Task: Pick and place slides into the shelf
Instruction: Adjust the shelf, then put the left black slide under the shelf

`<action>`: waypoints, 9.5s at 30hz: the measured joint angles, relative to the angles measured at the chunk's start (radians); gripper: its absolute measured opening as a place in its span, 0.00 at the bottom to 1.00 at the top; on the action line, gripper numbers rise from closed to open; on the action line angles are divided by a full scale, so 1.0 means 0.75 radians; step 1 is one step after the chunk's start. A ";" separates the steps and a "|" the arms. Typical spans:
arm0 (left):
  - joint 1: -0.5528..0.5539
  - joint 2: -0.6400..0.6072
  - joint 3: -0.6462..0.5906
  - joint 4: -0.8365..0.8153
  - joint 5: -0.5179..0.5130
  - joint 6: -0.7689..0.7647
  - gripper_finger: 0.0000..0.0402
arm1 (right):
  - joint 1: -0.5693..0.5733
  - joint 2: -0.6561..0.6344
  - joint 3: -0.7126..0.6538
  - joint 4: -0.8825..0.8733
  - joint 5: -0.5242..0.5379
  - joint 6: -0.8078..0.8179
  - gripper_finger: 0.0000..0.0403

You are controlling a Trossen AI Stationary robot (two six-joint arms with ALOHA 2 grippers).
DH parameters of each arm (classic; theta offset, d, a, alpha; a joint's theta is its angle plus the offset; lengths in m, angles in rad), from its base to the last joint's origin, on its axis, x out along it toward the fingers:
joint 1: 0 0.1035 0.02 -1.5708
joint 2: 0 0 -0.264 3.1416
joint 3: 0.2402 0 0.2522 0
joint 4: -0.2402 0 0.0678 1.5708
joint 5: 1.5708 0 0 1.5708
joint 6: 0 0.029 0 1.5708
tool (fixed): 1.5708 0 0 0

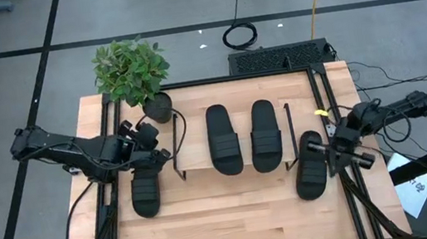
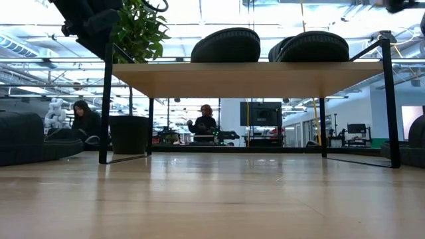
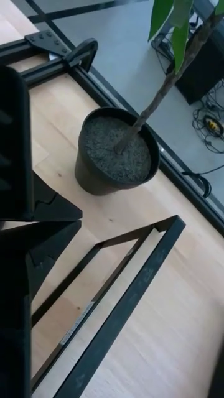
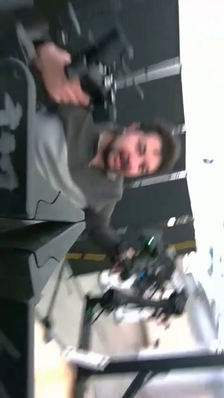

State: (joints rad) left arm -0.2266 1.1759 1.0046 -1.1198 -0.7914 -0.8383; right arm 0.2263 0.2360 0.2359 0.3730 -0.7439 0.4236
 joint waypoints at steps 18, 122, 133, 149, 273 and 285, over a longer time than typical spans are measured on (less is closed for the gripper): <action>0.005 0.000 0.000 -0.002 -0.041 -0.013 0.00 | 0.783 0.466 0.279 -0.654 1.387 -0.083 0.00; -0.662 -0.341 -0.488 0.725 -0.605 0.494 0.01 | 1.036 0.088 0.281 -1.000 1.637 -0.476 0.00; -0.674 -0.403 -0.630 1.226 -0.485 0.976 0.01 | 1.036 -0.081 0.478 -1.397 1.859 -0.021 0.00; -0.669 -0.402 -0.630 1.220 -0.479 1.002 0.00 | 1.035 0.108 1.142 -2.372 1.691 0.558 0.00; -0.668 -0.401 -0.630 1.134 -0.296 0.964 0.03 | 0.874 1.355 0.910 -1.541 1.368 0.700 0.01; -0.668 -0.401 -0.630 1.033 -0.302 0.904 0.01 | 0.818 1.810 1.283 -1.982 1.552 0.624 0.00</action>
State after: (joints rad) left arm -0.7277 0.8749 0.5320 -0.3454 -1.0180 -0.1604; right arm 0.8399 1.5932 1.1980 -1.1134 0.4198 0.8915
